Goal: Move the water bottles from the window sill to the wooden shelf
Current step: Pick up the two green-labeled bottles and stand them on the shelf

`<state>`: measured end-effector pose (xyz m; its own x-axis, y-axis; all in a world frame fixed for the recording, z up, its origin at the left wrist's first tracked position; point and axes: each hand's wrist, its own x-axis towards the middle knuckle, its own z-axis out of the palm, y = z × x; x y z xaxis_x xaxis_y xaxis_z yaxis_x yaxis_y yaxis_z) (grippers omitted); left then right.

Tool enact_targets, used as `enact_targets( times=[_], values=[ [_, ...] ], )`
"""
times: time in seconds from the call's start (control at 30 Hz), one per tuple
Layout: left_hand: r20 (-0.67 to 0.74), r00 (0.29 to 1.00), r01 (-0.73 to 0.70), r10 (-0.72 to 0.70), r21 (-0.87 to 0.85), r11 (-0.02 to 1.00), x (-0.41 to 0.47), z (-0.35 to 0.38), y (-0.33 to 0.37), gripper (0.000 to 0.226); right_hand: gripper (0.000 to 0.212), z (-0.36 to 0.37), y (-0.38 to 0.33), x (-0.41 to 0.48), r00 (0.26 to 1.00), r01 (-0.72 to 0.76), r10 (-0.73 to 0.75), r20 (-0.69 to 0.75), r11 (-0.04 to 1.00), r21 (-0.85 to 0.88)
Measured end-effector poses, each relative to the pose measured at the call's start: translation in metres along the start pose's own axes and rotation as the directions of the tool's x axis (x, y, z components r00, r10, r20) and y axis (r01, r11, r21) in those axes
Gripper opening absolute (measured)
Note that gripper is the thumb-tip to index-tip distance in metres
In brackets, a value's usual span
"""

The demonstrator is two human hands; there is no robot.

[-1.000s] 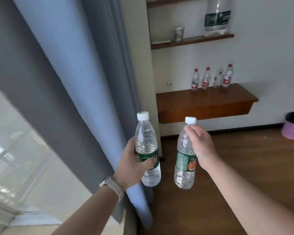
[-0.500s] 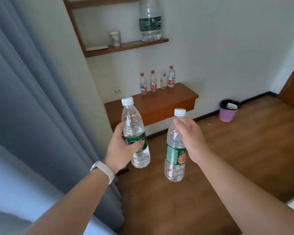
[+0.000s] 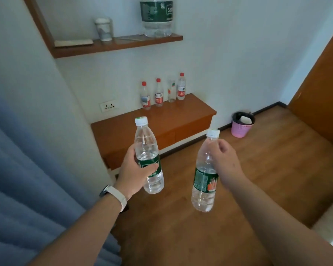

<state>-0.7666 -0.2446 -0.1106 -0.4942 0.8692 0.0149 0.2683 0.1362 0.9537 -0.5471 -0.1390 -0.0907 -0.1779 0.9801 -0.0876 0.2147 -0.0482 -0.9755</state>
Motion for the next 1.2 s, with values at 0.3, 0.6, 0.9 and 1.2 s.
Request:
enact_targets(
  times=[0.3,0.6,0.9,1.2],
  values=[
    [0.055,0.998,-0.04,0.038,0.038,0.998,0.13,-0.043,-0.02,0.068,0.046,0.084,-0.028,0.101,0.998,0.023,-0.026,0.05,0.998,0.057],
    [0.053,0.998,-0.016,0.017,-0.016,1.0,0.203,-0.031,-0.022,0.064,0.031,0.083,-0.045,0.176,0.998,0.054,-0.055,0.011,0.997,0.046],
    [-0.064,0.993,0.099,-0.095,0.055,0.994,0.273,0.008,-0.03,0.068,0.029,0.101,-0.019,0.294,0.985,-0.006,-0.007,0.171,0.997,0.074],
    [-0.263,0.949,0.187,-0.171,0.037,0.982,0.337,0.038,-0.009,0.068,0.019,0.117,-0.049,0.414,0.91,0.073,-0.088,0.405,0.996,0.053]
  ],
)
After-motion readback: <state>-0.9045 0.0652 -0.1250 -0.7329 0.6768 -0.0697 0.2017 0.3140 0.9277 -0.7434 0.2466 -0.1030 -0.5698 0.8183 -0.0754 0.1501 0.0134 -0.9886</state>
